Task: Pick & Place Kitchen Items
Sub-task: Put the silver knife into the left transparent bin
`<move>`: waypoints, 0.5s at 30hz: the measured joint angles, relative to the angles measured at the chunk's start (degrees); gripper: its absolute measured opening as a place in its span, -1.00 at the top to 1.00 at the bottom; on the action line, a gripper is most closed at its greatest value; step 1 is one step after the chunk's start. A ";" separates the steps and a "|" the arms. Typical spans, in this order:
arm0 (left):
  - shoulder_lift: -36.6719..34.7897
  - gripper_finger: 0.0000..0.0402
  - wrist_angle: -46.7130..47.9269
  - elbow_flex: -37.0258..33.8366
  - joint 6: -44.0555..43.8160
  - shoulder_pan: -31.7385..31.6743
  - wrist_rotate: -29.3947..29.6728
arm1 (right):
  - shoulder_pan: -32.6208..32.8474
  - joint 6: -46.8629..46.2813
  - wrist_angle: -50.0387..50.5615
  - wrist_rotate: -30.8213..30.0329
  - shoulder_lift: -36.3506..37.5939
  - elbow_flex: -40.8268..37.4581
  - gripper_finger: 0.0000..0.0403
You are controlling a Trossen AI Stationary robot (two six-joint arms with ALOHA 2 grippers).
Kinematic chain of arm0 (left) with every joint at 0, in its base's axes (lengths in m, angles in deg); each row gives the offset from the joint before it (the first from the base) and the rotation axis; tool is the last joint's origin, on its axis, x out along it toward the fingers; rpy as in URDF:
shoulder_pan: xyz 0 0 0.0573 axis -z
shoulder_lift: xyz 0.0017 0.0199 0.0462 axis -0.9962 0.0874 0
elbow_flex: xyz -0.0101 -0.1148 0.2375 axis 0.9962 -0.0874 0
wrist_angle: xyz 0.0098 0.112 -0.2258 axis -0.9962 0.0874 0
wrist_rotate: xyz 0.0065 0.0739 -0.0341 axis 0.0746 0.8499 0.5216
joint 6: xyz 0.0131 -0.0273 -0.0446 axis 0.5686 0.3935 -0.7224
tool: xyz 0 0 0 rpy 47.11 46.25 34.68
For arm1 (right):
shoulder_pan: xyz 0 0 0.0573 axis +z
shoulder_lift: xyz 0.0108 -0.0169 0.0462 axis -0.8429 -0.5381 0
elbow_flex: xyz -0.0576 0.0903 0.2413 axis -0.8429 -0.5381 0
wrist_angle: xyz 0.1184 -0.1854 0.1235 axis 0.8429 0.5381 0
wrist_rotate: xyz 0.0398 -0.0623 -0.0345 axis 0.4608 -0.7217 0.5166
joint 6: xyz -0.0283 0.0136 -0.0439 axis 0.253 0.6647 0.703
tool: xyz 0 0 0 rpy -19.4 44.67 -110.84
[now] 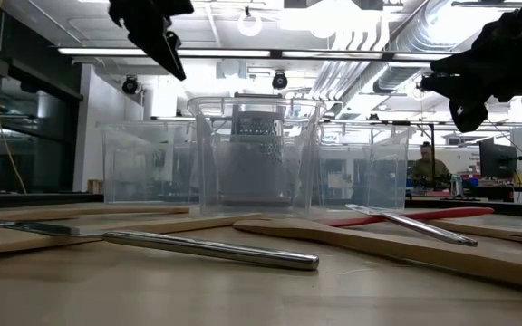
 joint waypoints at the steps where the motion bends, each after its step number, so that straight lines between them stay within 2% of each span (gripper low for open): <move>1: 0.00 0.01 0.32 -0.02 -0.75 1.25 0.18 | 0.02 0.00 0.00 0.02 0.02 0.00 0.35; 15: 0.67 0.01 1.16 -0.07 -10.65 15.12 4.83 | 0.02 0.00 0.00 0.02 0.00 0.02 0.35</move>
